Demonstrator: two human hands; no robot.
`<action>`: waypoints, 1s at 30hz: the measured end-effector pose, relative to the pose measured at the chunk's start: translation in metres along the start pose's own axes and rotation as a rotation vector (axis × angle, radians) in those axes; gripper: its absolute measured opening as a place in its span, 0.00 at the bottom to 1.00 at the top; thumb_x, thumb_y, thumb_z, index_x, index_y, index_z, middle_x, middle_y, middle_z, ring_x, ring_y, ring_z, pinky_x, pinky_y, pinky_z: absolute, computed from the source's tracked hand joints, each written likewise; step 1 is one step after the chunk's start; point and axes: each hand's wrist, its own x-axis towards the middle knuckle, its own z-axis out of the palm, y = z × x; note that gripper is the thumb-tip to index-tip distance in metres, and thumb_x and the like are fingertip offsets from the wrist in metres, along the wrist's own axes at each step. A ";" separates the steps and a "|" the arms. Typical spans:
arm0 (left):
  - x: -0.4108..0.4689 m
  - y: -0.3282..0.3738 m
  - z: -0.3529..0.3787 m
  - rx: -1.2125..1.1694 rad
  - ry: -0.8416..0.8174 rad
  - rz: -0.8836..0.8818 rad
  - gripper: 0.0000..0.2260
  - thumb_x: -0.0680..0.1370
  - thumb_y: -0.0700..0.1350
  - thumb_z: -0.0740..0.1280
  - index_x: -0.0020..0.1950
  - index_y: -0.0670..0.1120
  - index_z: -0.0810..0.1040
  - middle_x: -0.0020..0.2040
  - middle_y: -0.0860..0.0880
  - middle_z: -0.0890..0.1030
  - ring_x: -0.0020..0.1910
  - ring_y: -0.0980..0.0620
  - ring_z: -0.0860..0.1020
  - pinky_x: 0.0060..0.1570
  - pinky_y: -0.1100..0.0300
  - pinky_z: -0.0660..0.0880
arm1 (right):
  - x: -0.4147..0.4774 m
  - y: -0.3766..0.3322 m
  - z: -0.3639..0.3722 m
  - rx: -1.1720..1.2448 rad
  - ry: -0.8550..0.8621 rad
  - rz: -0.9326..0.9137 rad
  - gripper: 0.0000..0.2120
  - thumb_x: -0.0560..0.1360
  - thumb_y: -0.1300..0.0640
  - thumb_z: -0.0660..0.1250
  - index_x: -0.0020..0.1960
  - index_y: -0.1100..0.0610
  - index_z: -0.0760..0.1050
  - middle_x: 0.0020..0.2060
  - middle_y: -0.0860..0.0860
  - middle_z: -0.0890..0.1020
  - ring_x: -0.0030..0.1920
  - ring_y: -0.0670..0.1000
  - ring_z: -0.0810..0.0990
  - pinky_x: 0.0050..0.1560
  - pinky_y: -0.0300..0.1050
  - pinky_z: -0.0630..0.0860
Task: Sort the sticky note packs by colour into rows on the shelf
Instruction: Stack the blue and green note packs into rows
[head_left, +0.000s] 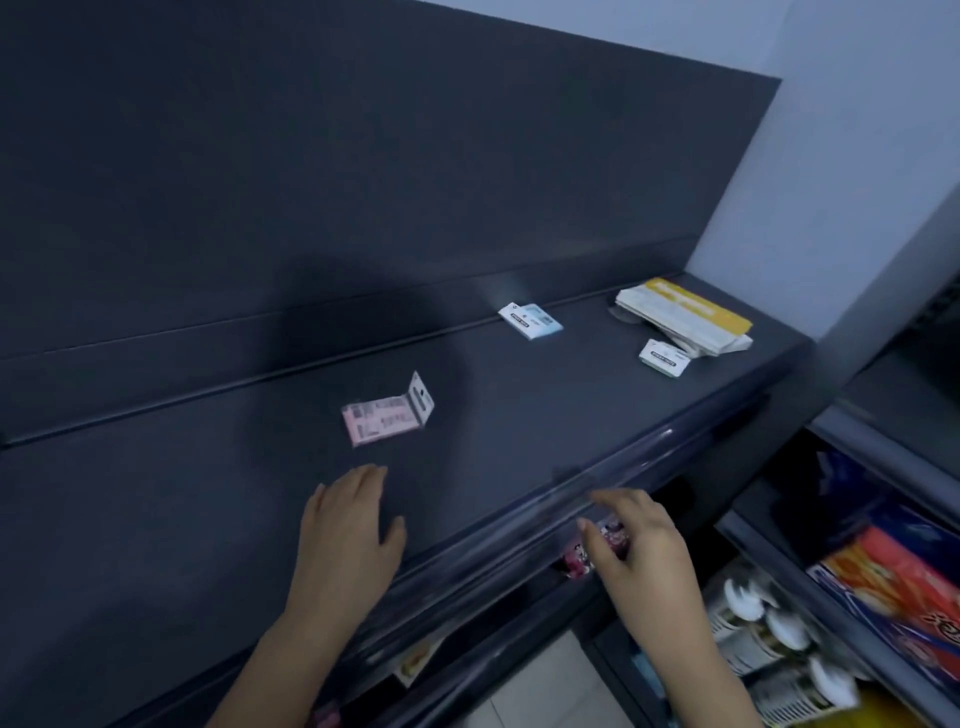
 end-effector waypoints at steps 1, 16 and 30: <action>0.009 0.000 0.003 0.014 -0.004 -0.003 0.24 0.77 0.45 0.64 0.72 0.42 0.65 0.70 0.47 0.68 0.69 0.50 0.67 0.73 0.53 0.52 | 0.007 0.004 0.002 0.000 -0.005 0.004 0.13 0.74 0.57 0.68 0.58 0.58 0.77 0.53 0.48 0.78 0.55 0.46 0.72 0.57 0.38 0.66; 0.133 0.002 0.041 0.195 -0.098 0.002 0.23 0.78 0.51 0.62 0.71 0.43 0.65 0.70 0.45 0.66 0.69 0.47 0.64 0.70 0.53 0.57 | 0.148 0.041 0.026 -0.075 -0.058 0.090 0.15 0.74 0.57 0.68 0.59 0.62 0.77 0.55 0.54 0.77 0.59 0.53 0.73 0.58 0.36 0.64; 0.210 0.050 0.065 0.210 0.152 -0.145 0.11 0.75 0.36 0.66 0.33 0.44 0.69 0.27 0.47 0.73 0.23 0.46 0.70 0.26 0.57 0.70 | 0.270 0.161 0.009 -0.335 -0.031 0.395 0.34 0.70 0.55 0.71 0.71 0.64 0.60 0.69 0.60 0.64 0.71 0.60 0.59 0.66 0.56 0.62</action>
